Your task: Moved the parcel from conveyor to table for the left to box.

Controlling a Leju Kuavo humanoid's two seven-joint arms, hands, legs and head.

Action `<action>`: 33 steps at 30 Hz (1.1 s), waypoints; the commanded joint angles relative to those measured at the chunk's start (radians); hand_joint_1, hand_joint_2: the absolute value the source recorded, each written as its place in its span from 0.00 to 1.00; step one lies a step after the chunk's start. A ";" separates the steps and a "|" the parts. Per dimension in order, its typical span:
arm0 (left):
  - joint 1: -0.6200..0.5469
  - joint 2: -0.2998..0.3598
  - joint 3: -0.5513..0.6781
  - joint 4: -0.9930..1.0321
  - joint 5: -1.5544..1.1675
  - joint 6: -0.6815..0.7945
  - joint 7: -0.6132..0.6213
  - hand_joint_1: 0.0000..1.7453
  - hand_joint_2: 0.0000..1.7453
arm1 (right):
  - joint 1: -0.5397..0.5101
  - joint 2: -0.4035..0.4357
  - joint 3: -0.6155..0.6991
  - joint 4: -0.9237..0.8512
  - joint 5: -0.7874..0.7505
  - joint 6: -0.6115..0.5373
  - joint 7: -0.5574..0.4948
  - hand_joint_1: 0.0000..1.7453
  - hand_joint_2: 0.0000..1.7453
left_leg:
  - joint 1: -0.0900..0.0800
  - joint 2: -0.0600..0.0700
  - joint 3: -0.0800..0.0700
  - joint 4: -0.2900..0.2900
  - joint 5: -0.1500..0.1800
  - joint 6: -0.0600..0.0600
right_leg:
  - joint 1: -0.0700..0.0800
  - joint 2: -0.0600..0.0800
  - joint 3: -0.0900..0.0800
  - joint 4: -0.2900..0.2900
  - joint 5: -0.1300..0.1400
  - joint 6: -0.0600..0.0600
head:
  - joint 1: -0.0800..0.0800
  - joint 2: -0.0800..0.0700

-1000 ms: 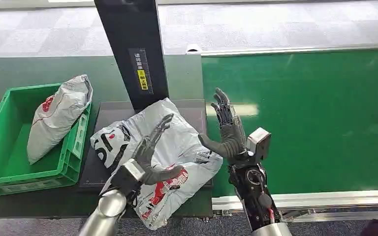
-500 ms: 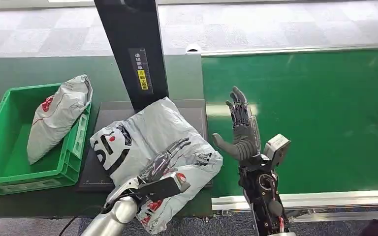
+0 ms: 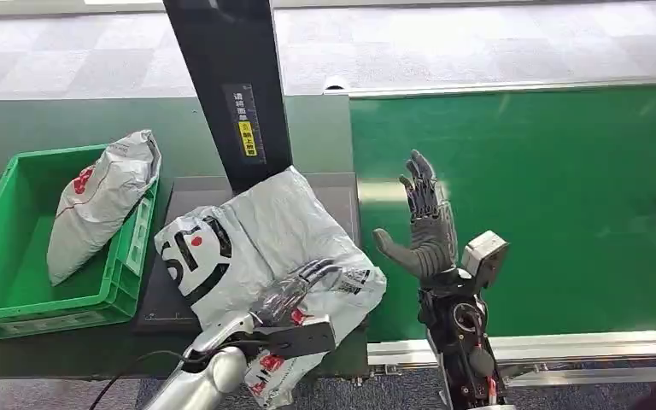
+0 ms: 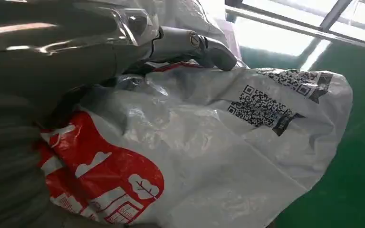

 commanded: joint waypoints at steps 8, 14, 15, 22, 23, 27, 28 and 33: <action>-0.003 0.007 -0.017 0.120 0.029 -0.048 -0.081 1.00 1.00 | -0.029 -0.006 -0.027 0.114 -0.080 0.024 0.057 0.00 1.00 | 0.000 0.002 0.006 -0.003 0.000 -0.001 | 0.000 -0.001 0.007 -0.003 0.000 0.000 | 0.000 0.000; 0.037 -0.026 0.069 -0.090 0.219 0.179 -0.391 1.00 1.00 | 0.009 -0.008 -0.036 0.066 -0.099 0.022 0.047 0.00 1.00 | 0.000 0.002 0.008 -0.004 0.000 -0.001 | 0.000 -0.002 0.008 -0.004 0.000 0.000 | 0.000 0.000; 0.046 -0.023 0.072 -0.144 0.241 0.189 -0.400 1.00 1.00 | 0.013 -0.009 -0.035 0.061 -0.100 0.024 0.048 0.00 1.00 | 0.000 0.001 0.005 -0.002 -0.001 0.000 | 0.001 -0.002 0.006 -0.002 -0.001 0.000 | 0.000 0.000; 0.104 0.013 0.067 -0.399 0.456 0.264 -0.438 1.00 1.00 | -0.039 0.002 -0.026 0.162 -0.121 0.040 0.034 0.00 1.00 | 0.000 0.002 0.002 -0.001 -0.001 -0.001 | 0.000 0.000 0.003 -0.001 0.000 0.000 | 0.000 0.000; 0.111 0.019 0.061 -0.412 0.481 0.275 -0.438 1.00 1.00 | -0.044 0.004 -0.026 0.173 -0.122 0.041 0.031 0.00 1.00 | 0.000 0.004 0.003 -0.001 -0.001 -0.001 | 0.001 0.001 0.003 -0.001 0.000 0.000 | 0.000 0.000; 0.111 0.019 0.061 -0.412 0.481 0.275 -0.438 1.00 1.00 | -0.044 0.004 -0.026 0.173 -0.122 0.041 0.031 0.00 1.00 | 0.000 0.003 0.004 -0.002 -0.001 -0.001 | 0.000 0.000 0.003 -0.001 0.000 0.000 | 0.000 0.000; 0.111 0.019 0.061 -0.412 0.481 0.275 -0.438 1.00 1.00 | -0.044 0.004 -0.026 0.173 -0.122 0.041 0.031 0.00 1.00 | 0.000 0.002 0.003 -0.001 -0.001 -0.001 | 0.000 0.000 0.003 -0.001 0.000 0.000 | 0.000 0.000; 0.115 0.058 0.003 -0.485 0.546 0.430 -0.438 1.00 1.00 | -0.054 0.007 -0.026 0.197 -0.119 0.048 0.025 0.00 1.00 | 0.000 0.002 0.002 -0.001 -0.001 0.000 | 0.000 0.000 0.003 -0.001 0.000 0.000 | 0.000 0.000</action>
